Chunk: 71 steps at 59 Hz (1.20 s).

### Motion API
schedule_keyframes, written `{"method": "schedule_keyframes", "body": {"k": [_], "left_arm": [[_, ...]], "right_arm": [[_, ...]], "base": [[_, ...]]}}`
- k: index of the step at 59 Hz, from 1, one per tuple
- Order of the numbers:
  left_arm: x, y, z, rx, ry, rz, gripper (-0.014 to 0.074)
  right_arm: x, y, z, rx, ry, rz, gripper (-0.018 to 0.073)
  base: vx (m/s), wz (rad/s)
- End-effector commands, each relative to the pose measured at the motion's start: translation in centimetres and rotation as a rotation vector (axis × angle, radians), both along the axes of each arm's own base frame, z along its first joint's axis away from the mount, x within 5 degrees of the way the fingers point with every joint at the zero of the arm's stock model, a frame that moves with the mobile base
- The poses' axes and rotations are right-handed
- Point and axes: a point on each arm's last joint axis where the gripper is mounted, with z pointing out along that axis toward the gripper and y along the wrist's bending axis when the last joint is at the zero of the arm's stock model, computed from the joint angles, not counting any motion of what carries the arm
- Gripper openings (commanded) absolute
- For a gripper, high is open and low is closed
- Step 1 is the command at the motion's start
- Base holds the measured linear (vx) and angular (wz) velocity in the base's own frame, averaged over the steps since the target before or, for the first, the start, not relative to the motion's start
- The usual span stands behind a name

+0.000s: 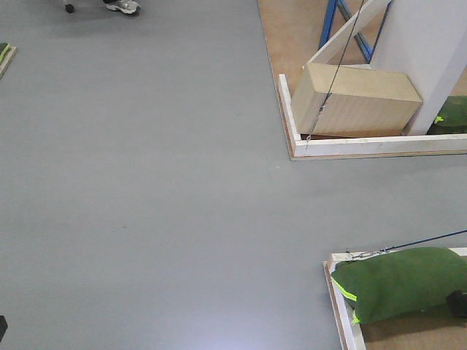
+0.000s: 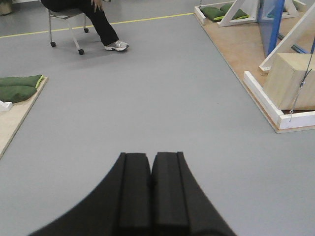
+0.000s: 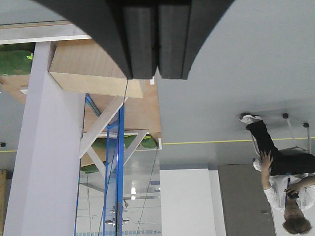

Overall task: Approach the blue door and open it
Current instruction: 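Drive the base forward alongside the wooden platform toward the blue door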

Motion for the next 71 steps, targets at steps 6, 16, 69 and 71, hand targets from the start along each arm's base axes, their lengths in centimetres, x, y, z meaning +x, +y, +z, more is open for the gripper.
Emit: {"method": "schedule_keyframes", "body": {"k": [6,16,69,71], "left_arm": [[0.09,-0.05,0.74,-0.007,-0.093,-0.005,0.007],[0.09,-0.05,0.74,-0.007,-0.093,-0.005,0.007],[0.09,-0.05,0.75,-0.007,-0.094,-0.005,0.007],[0.09,-0.05,0.75,-0.007,-0.094,-0.005,0.007]], "right_arm": [[-0.06,0.06,0.17,-0.007,-0.081,0.005,0.0002],[-0.06,0.06,0.17,-0.007,-0.081,0.005,0.0002],[-0.08,0.06,0.19,-0.007,-0.083,0.005,0.0002],[-0.08,0.06,0.19,-0.007,-0.083,0.005,0.0002]], "base": [[0.0,0.0],[0.01,0.01],[0.13,0.03],[0.23,0.06]]}}
